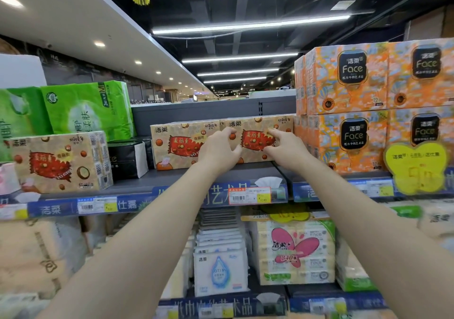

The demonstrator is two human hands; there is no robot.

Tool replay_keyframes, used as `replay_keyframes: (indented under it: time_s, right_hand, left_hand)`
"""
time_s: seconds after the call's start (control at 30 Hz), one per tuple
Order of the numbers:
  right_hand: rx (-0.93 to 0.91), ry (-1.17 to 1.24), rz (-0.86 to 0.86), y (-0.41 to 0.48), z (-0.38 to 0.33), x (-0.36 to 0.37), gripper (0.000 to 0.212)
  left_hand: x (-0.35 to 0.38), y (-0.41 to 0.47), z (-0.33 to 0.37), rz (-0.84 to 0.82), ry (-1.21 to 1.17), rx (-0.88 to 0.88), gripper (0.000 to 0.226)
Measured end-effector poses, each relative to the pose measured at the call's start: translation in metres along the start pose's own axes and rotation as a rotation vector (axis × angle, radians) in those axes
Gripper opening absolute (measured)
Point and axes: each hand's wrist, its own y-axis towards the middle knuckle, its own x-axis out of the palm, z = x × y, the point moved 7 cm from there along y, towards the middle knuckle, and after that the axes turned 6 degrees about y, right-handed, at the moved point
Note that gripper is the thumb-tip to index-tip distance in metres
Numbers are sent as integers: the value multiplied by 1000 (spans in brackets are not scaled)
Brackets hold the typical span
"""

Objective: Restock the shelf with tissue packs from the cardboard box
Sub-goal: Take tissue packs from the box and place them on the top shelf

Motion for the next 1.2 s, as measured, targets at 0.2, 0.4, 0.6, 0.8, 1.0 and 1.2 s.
replay_keyframes:
  time_s: [0.2, 0.4, 0.6, 0.8, 1.0, 1.2]
  right_hand:
    - [-17, -118, 33, -80, -30, -19, 54]
    - [106, -213, 61, -204, -24, -31, 51]
    - [387, -297, -147, -362, 56, -21, 50]
    - [565, -445, -260, -492, 143, -46, 50]
    - [809, -458, -341, -605, 243, -83, 47]
    - [864, -407, -440, -677, 330, -120, 40]
  left_hand:
    - [-46, -69, 24, 29, 157, 131, 52]
    - [-58, -166, 59, -13, 77, 258, 49]
    - [11, -300, 91, -226, 40, 291, 49]
    - [84, -414, 142, -533, -12, 260, 54]
    - [154, -516, 213, -749, -2, 243, 52]
    - [227, -592, 276, -933, 87, 132, 62]
